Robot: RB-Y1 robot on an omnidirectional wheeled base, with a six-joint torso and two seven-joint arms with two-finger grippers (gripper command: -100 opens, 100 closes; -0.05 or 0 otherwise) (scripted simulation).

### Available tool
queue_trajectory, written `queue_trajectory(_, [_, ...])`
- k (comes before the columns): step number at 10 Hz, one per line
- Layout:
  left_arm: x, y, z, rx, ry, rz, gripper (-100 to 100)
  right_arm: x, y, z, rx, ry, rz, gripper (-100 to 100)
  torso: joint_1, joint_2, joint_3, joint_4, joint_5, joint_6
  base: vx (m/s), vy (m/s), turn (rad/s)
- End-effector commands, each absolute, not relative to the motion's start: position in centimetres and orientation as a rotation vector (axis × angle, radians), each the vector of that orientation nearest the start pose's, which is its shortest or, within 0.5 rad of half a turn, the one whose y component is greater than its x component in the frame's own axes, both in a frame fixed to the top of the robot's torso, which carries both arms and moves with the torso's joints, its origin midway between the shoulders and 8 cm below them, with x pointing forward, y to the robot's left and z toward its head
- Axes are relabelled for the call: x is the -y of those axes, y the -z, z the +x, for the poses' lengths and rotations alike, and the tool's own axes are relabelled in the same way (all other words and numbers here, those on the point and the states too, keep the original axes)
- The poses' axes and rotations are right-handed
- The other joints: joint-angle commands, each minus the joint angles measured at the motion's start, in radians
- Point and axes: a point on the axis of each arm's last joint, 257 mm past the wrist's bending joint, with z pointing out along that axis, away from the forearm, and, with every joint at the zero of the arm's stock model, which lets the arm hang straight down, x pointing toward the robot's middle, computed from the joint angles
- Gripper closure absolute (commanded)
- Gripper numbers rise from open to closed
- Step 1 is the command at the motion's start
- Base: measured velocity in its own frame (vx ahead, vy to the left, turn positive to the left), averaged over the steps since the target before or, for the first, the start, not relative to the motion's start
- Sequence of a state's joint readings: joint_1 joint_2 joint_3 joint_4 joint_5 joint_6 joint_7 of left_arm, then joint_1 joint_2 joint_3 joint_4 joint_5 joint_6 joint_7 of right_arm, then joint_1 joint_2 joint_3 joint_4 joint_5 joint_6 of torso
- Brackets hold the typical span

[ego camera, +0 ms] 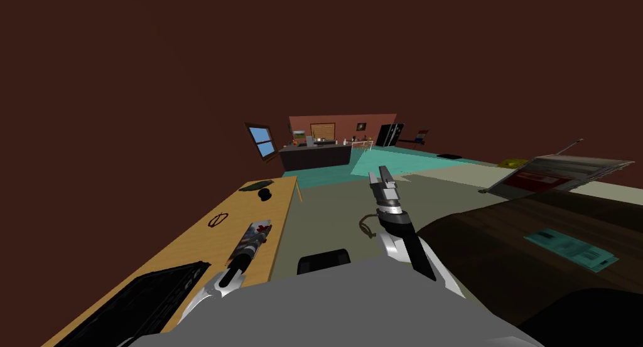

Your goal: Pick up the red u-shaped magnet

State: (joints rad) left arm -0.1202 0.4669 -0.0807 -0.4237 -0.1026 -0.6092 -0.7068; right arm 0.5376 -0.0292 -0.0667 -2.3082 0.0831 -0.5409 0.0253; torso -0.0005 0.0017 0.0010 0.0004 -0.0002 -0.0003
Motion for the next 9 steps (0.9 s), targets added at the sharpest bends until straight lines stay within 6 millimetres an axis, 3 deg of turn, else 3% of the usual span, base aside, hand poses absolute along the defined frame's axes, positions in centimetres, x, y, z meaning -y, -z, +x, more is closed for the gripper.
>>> queue_trajectory(1, [-46.24,48.16,40.20,-1.968,0.124,-0.371,-100,28.72,-3.29,32.76,-0.667,-1.158,0.534,0,0.000,0.000,0.000,0.000,0.000,0.000,-0.015,-0.001,-0.019])
queue_trajectory(2, [-46.27,48.12,40.27,-1.967,0.123,-0.370,100,28.72,-3.28,32.76,-0.667,-1.158,0.534,0,0.000,0.000,0.000,0.000,0.000,-0.001,0.000,0.000,0.000])
queue_trajectory(6, [-46.32,48.11,40.26,-1.968,0.120,-0.366,100,28.72,-3.28,32.75,-0.667,-1.158,0.534,0,0.001,-0.002,-0.001,0.000,0.001,-0.001,0.000,0.000,0.000])
queue_trajectory(7, [-46.32,48.12,40.25,-1.968,0.120,-0.366,0,28.72,-3.28,32.75,-0.667,-1.158,0.534,0,0.001,-0.002,-0.001,0.000,0.001,-0.001,0.000,0.000,0.000])
queue_trajectory(8, [-45.84,48.58,39.43,-1.977,0.128,-0.370,100,28.72,-3.28,32.75,-0.667,-1.158,0.534,0,0.001,-0.001,-0.001,0.000,0.001,-0.001,0.020,0.004,0.060])
queue_trajectory(9, [-45.84,48.58,39.43,-1.977,0.128,-0.370,100,28.73,-3.28,32.75,-0.668,-1.157,0.534,0,0.002,-0.002,-0.001,-0.001,0.001,-0.001,0.028,0.003,0.031])
